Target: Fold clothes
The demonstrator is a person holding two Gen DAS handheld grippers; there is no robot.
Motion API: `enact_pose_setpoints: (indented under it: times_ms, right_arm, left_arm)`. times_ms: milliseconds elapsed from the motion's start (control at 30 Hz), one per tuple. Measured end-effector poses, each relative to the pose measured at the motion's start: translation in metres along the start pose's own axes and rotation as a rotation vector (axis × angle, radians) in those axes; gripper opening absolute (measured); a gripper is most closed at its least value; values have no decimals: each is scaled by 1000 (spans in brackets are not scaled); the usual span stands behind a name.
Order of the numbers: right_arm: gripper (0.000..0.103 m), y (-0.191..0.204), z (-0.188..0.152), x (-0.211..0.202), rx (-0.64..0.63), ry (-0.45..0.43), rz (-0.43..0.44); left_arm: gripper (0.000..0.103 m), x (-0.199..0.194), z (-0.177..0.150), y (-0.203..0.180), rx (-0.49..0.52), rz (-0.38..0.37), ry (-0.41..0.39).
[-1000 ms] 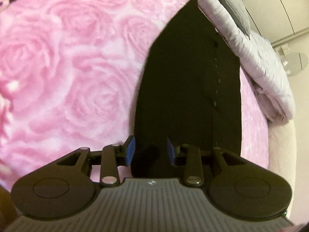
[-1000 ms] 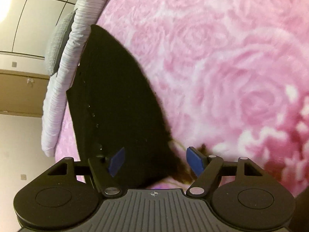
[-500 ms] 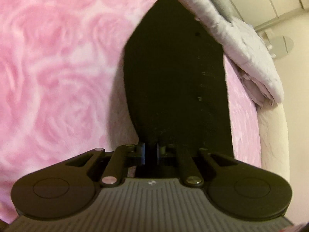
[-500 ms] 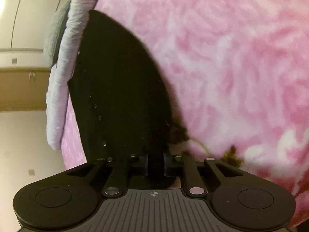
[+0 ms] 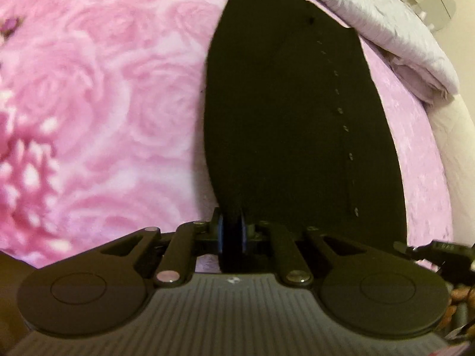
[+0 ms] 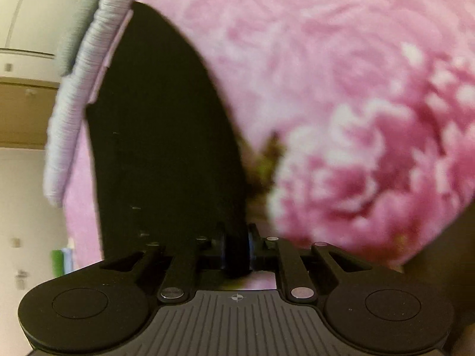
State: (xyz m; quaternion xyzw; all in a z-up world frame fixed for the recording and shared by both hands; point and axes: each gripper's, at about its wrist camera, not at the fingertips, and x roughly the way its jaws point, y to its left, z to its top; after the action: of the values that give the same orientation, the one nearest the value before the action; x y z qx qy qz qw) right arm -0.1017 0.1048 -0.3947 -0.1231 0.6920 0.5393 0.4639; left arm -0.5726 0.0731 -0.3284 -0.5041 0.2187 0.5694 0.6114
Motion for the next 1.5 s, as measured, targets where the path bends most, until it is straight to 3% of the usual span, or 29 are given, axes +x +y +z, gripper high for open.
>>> enact_pose_setpoints:
  times_ms: [133,233,300,400,500,633,800,900,1000,1167,1267,1500]
  right_arm:
    - [20,37,1,-16,-227,3,-193]
    - [20,68,2,-32,-402,-70,-307]
    - [20,89,1,-35,-512,-134,-318]
    - [20,115,-4,-13,-648,-160,-321]
    - [20,136,-10,26,-745,-140,-348]
    - [20,118,-34,54,-773,-49,-473]
    - [24,99,-56,42,-772,-103,-439]
    - [34,96,-54,46,-742,-130,-413]
    - [43,95,-54,48,-712,-185,-382]
    - [80,89,-85,32,-708,-268,-311]
    - [80,86,-105,22,-706,-317,-268]
    - [80,86,-157,-15,-710,-439,-164]
  left_arm:
    - [10,-4,0,-11,56,94,11]
    - [11,-7,0,-19,98,164,20]
    - [14,-8,1,-25,126,209,26]
    - [16,25,14,-49,153,203,47]
    - [16,57,15,-65,159,216,109]
    - [17,64,-10,-67,217,226,151]
    - [20,65,-19,-65,253,214,123]
    - [23,65,-20,-64,268,204,96]
    - [25,64,-32,-65,287,200,4]
    - [25,52,-71,-59,322,202,-162]
    - [25,31,-93,-55,312,224,-188]
    - [28,-59,-128,-59,301,257,-269]
